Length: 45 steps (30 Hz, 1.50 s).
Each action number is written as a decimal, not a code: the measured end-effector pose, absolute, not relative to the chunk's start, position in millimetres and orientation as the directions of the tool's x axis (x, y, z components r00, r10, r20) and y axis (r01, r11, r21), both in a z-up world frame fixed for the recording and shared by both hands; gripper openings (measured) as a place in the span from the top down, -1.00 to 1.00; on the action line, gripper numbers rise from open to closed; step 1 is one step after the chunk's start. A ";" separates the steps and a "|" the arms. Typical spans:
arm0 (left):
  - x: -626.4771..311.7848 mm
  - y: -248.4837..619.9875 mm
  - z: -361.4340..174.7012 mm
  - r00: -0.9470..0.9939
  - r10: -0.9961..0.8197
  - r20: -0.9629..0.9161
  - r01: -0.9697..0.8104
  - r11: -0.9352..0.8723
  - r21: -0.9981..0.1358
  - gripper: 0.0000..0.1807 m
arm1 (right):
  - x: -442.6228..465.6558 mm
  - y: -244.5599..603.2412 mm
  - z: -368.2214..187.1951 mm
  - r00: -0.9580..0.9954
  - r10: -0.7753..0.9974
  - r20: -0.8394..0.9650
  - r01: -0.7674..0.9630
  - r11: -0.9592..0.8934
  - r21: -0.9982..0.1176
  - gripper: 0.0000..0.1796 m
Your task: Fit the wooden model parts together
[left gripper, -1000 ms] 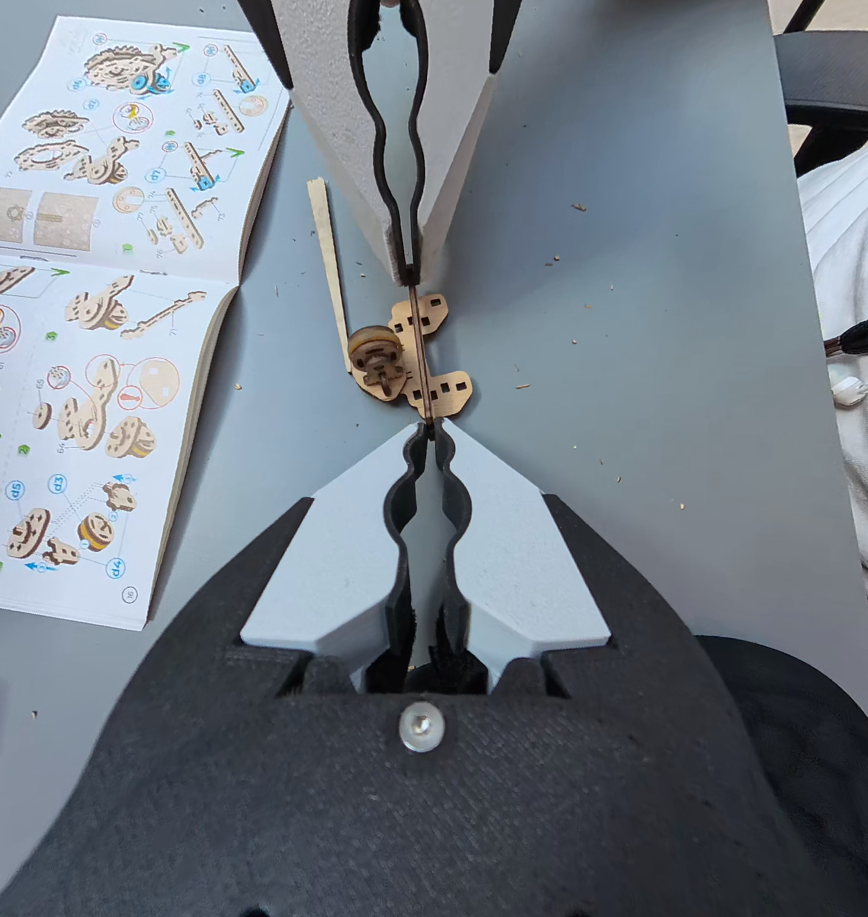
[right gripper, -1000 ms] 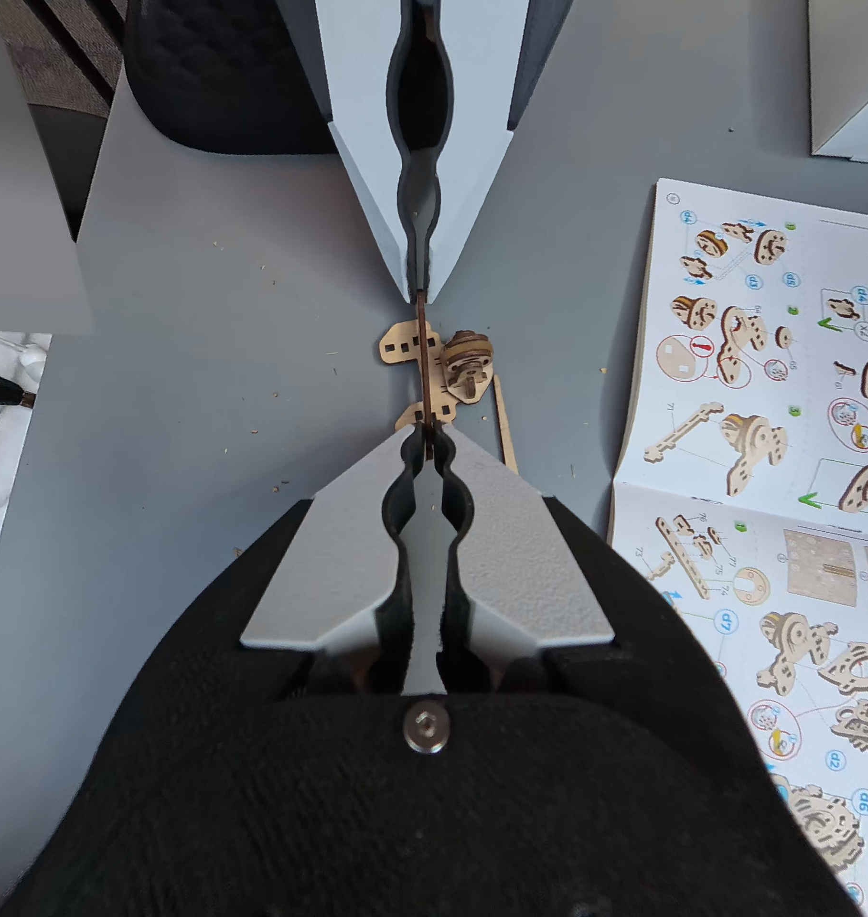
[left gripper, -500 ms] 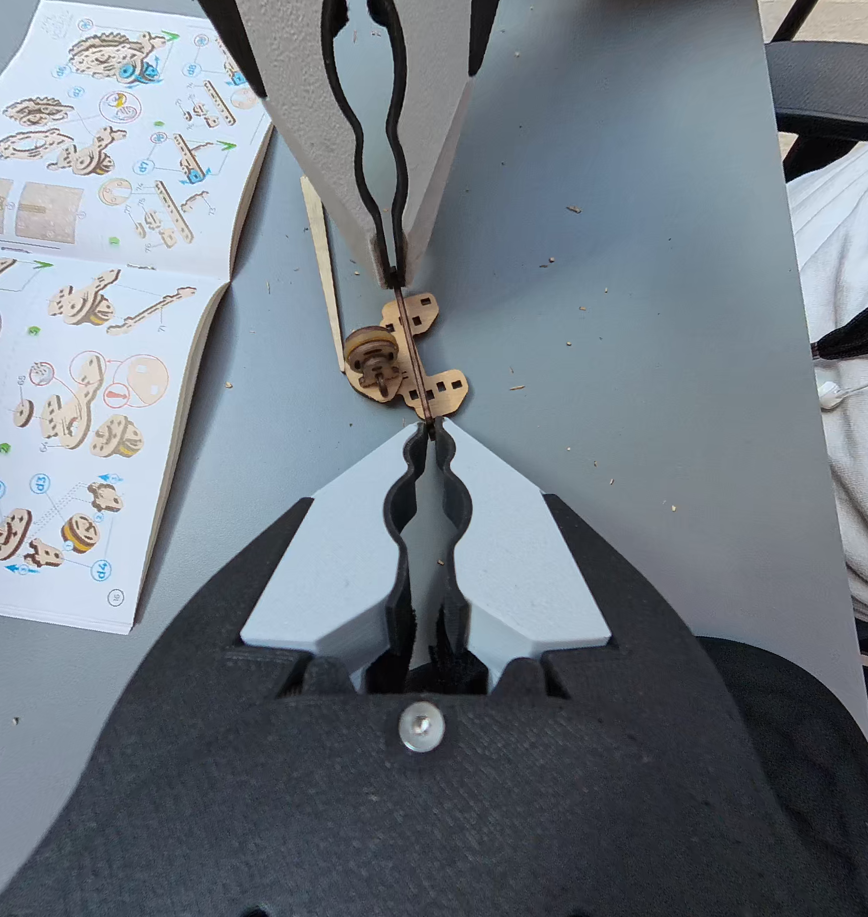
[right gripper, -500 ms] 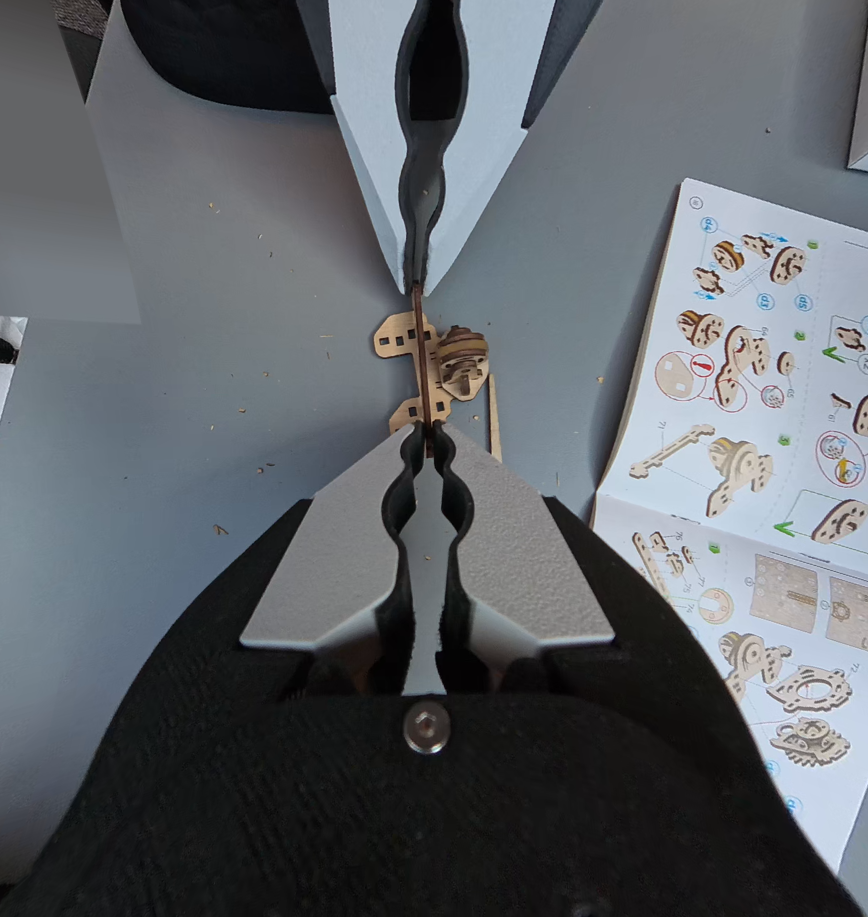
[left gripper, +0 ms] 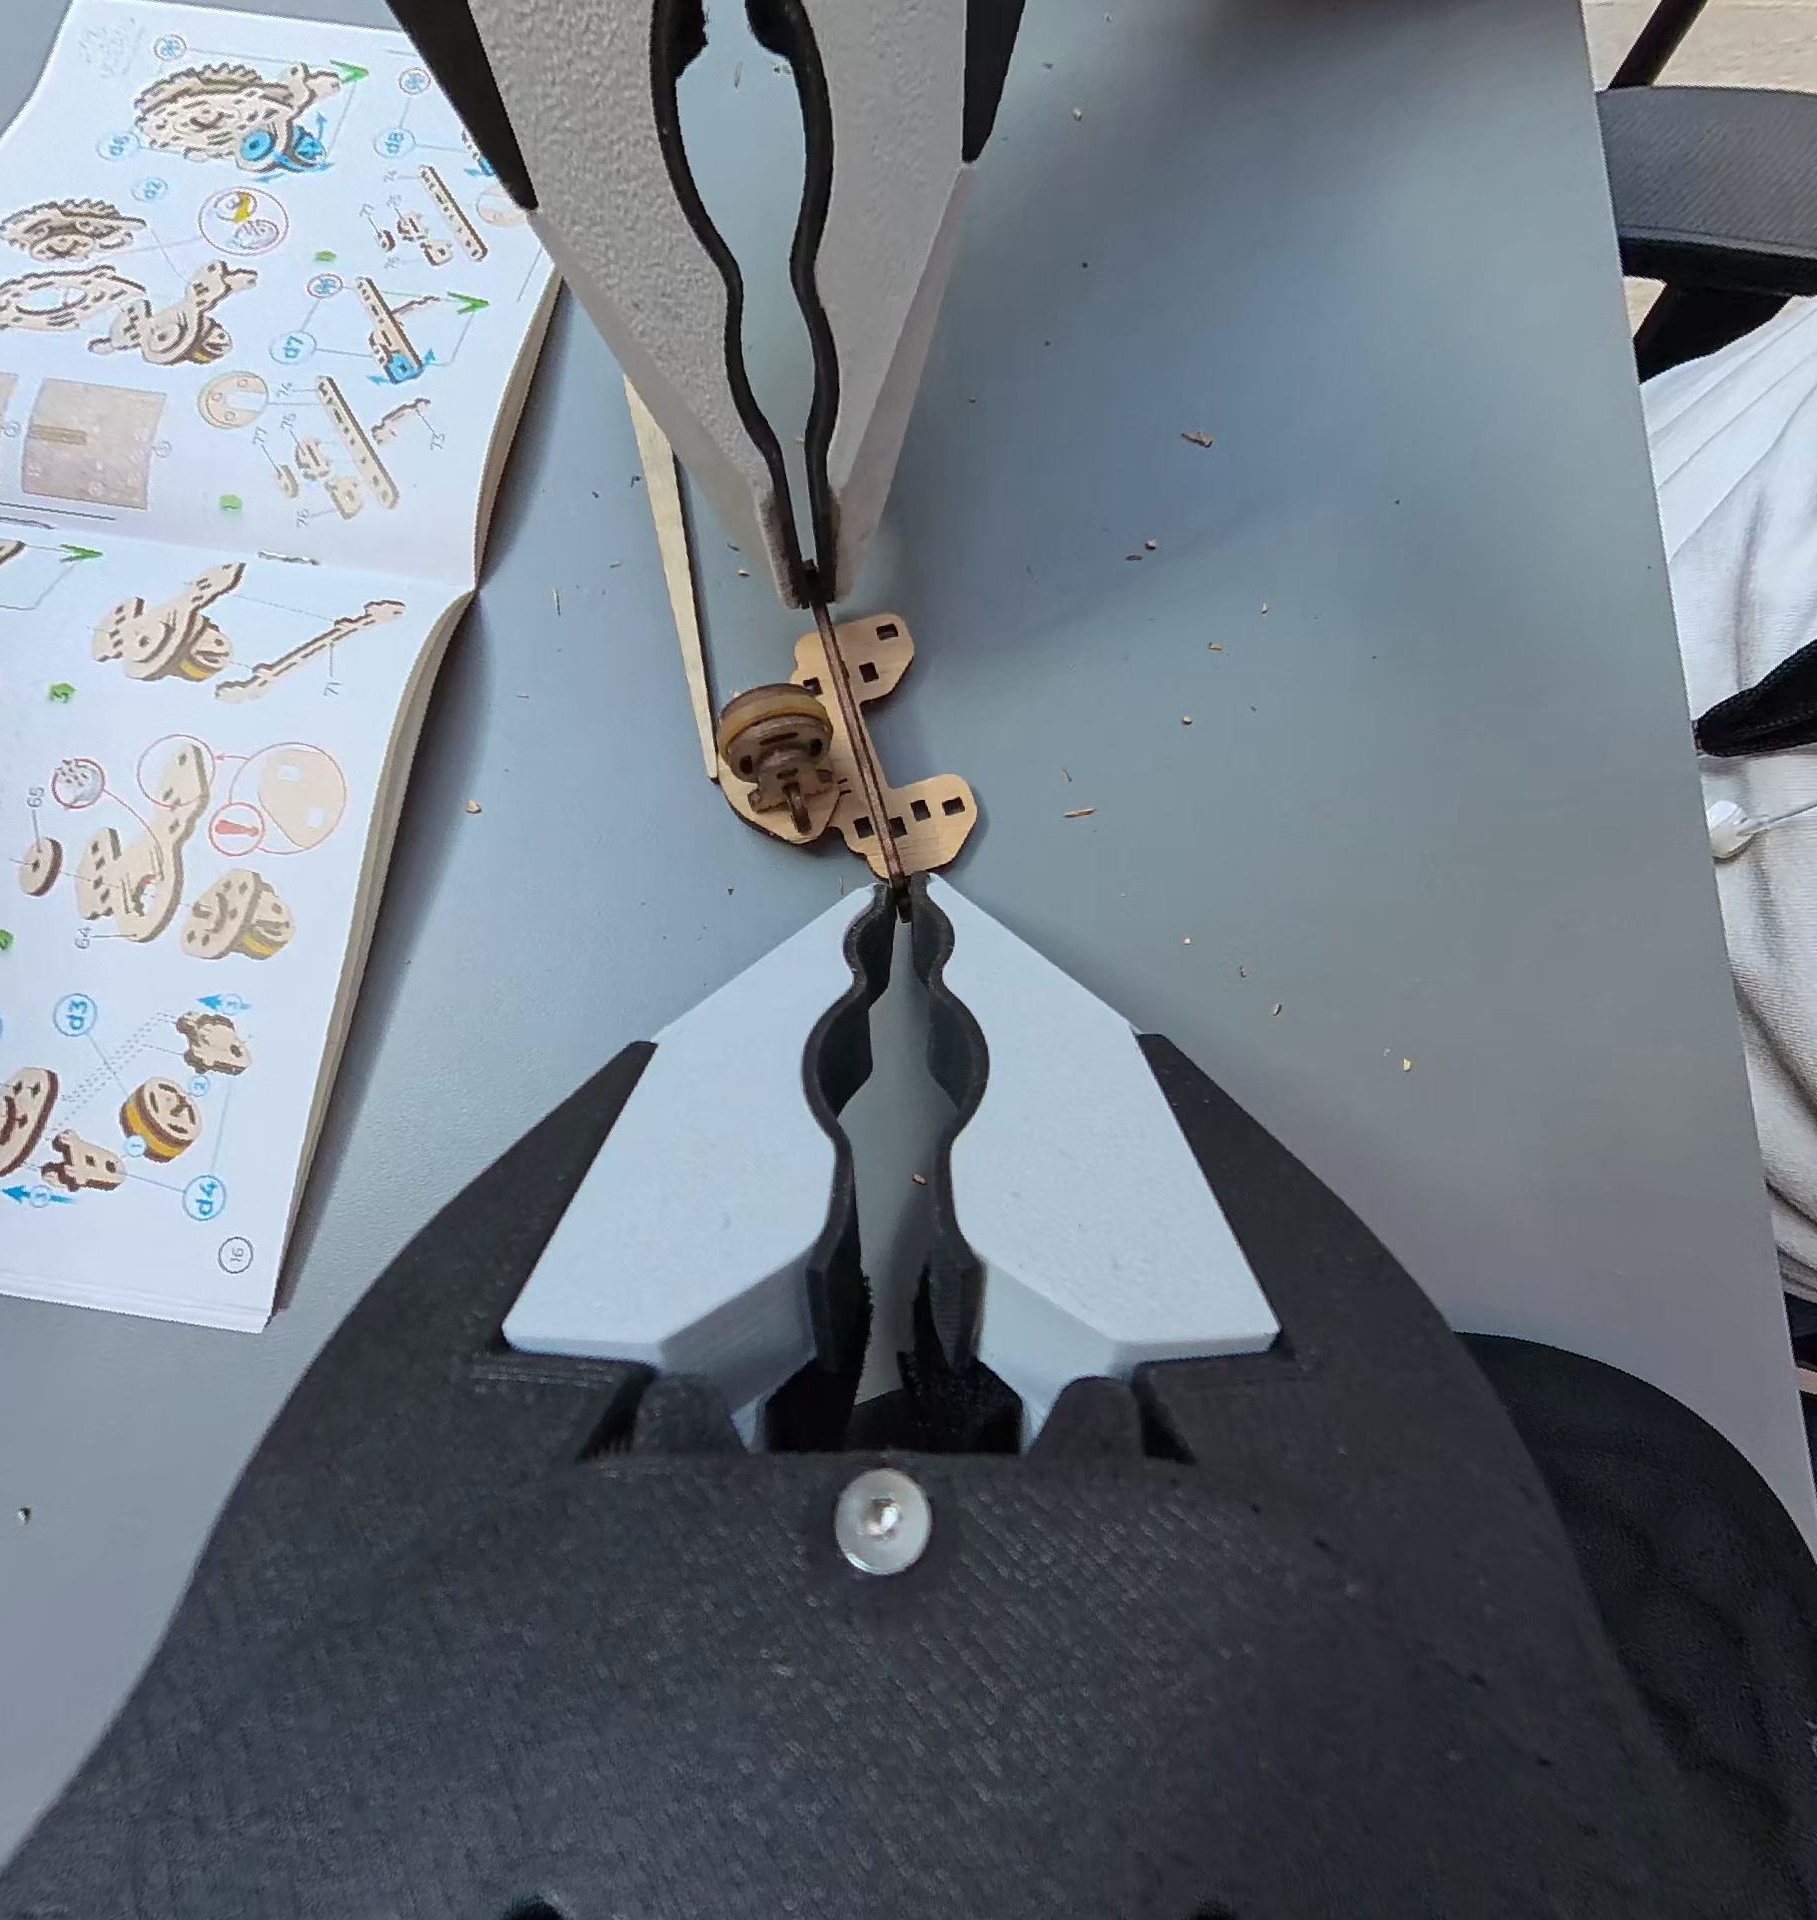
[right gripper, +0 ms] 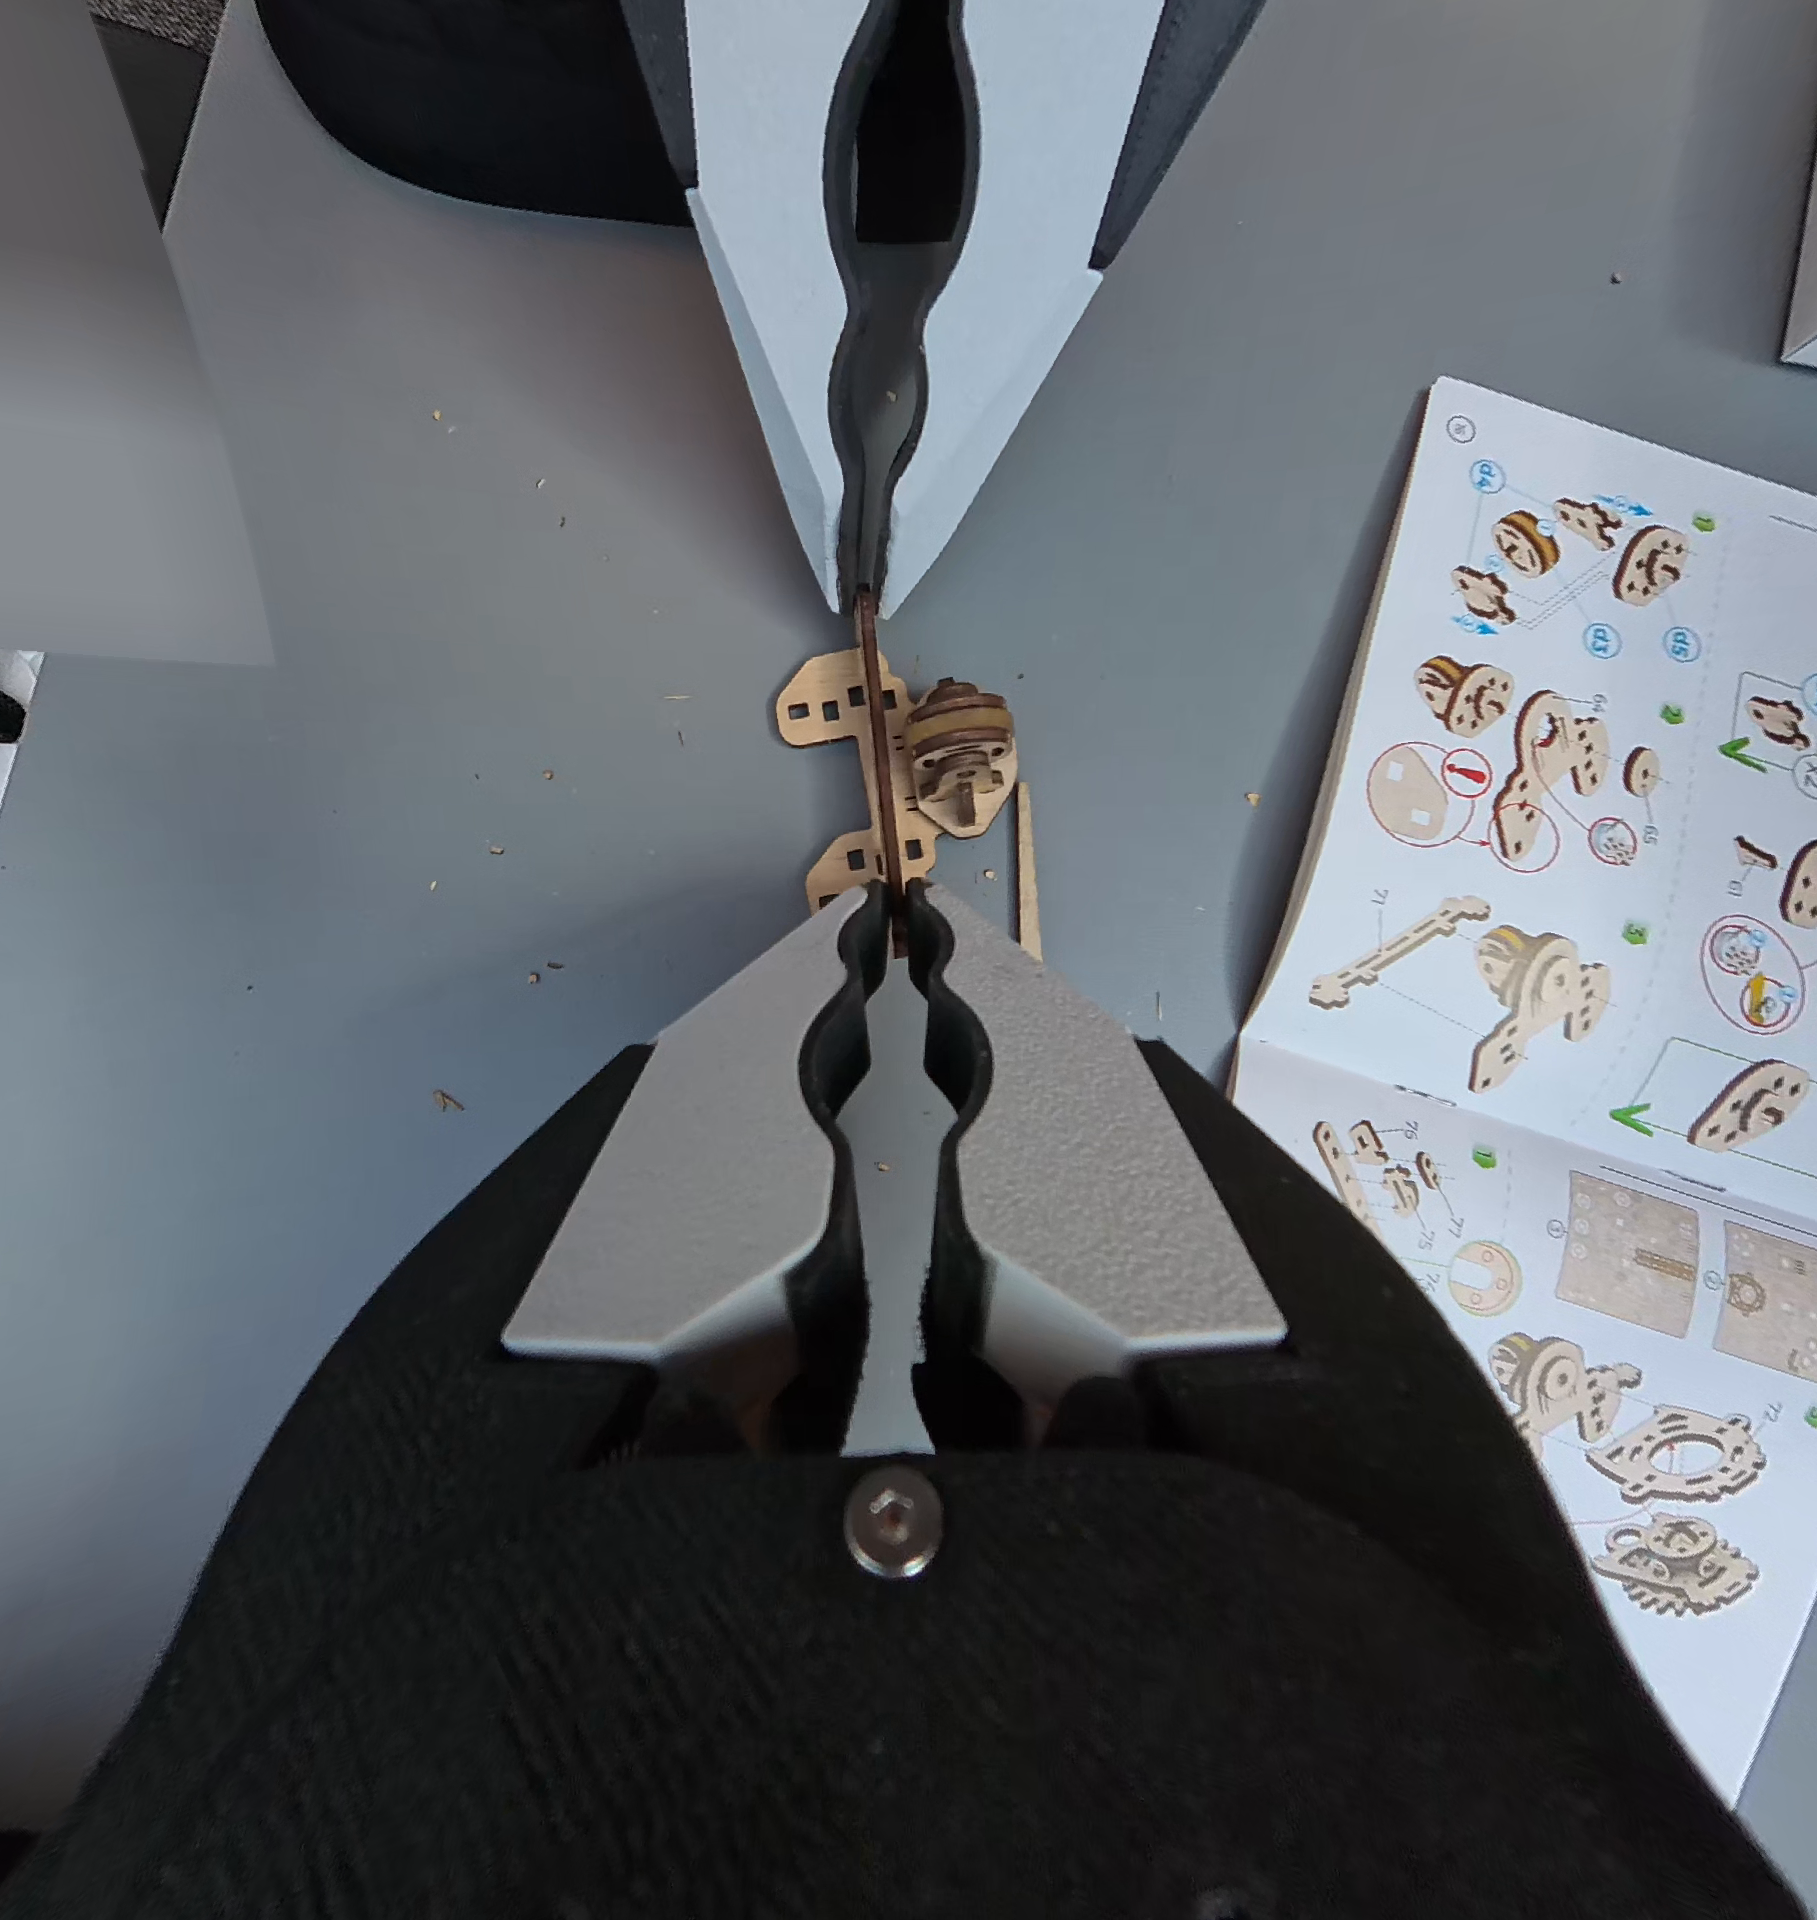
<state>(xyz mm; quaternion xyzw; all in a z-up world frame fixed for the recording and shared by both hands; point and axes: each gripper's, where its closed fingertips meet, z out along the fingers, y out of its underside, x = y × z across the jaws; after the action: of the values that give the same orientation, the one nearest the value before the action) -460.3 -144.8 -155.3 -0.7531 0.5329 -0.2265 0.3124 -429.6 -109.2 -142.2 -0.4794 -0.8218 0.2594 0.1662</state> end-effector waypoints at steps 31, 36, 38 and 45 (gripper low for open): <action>-457.1 -150.9 -154.7 0.297 -0.955 -0.016 -0.679 -0.199 -0.707 0.98 | -432.7 -102.3 -146.2 -0.509 0.857 0.083 0.707 0.472 -0.527 0.97; -456.8 -151.3 -155.1 0.291 -0.955 -0.053 -0.698 -0.174 -0.695 0.98 | -432.5 -101.6 -146.9 -0.504 0.860 0.080 0.713 0.467 -0.523 0.97; -457.9 -150.6 -155.2 0.294 -0.954 -0.059 -0.701 -0.174 -0.692 0.98 | -432.2 -102.2 -147.1 -0.503 0.861 0.072 0.714 0.462 -0.526 0.97; -467.4 -141.4 -155.1 0.349 -0.935 -0.065 -0.697 -0.212 -0.685 0.99 | -434.4 -103.1 -147.7 -0.489 0.867 0.092 0.715 0.459 -0.527 0.97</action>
<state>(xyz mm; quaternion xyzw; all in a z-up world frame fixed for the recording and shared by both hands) -467.4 -141.4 -155.1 -0.7560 0.5395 -0.1858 0.3208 -434.4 -103.1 -147.7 -0.4734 -0.8356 0.2152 0.1772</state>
